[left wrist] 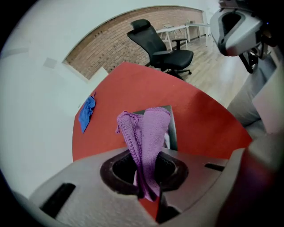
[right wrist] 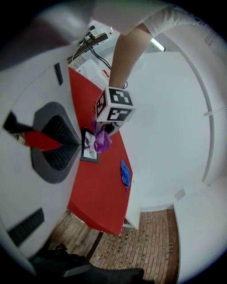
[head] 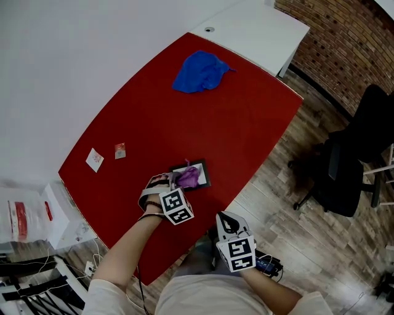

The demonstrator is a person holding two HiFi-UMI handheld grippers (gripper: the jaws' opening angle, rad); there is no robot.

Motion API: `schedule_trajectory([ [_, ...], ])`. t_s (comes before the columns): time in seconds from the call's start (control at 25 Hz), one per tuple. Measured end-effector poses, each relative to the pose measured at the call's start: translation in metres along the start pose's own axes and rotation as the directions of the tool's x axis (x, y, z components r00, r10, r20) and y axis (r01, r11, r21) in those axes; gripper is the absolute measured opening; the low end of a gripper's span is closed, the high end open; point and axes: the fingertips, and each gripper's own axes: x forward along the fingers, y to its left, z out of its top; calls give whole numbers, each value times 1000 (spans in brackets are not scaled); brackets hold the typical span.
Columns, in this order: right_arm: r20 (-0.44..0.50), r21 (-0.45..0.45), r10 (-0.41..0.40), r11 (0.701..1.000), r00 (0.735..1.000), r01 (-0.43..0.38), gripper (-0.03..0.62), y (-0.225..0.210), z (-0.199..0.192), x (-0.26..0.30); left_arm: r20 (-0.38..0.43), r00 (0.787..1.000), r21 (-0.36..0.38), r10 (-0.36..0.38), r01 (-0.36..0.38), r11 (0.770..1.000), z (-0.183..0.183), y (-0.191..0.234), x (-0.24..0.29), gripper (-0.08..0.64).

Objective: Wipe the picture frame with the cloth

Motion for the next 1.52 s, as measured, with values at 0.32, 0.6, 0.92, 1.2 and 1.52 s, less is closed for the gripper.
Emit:
schedule_trajectory([
  [0.32, -13, 12, -27, 1000, 1000, 27, 3, -12, -8, -10, -62, 997, 16, 37, -36, 999, 7, 30, 33, 61],
  [0.6, -18, 36, -31, 999, 999, 32, 3, -22, -12, -9, -68, 998, 65, 10, -6, 998, 9, 2, 28, 61],
  [0.92, -10, 25, 6, 1000, 1000, -6, 3, -10, -5, -1, -83, 994, 107, -69, 77, 991, 9, -50, 3, 61],
  [1.2, -12, 26, 4, 1000, 1000, -4, 3, -10, -8, 0, -73, 995, 96, -67, 73, 993, 10, -51, 0, 61],
  [1.52, -4, 45, -21, 999, 1000, 21, 3, -18, -5, -5, -39, 999, 0, -10, 10, 1000, 19, 6, 16, 61],
])
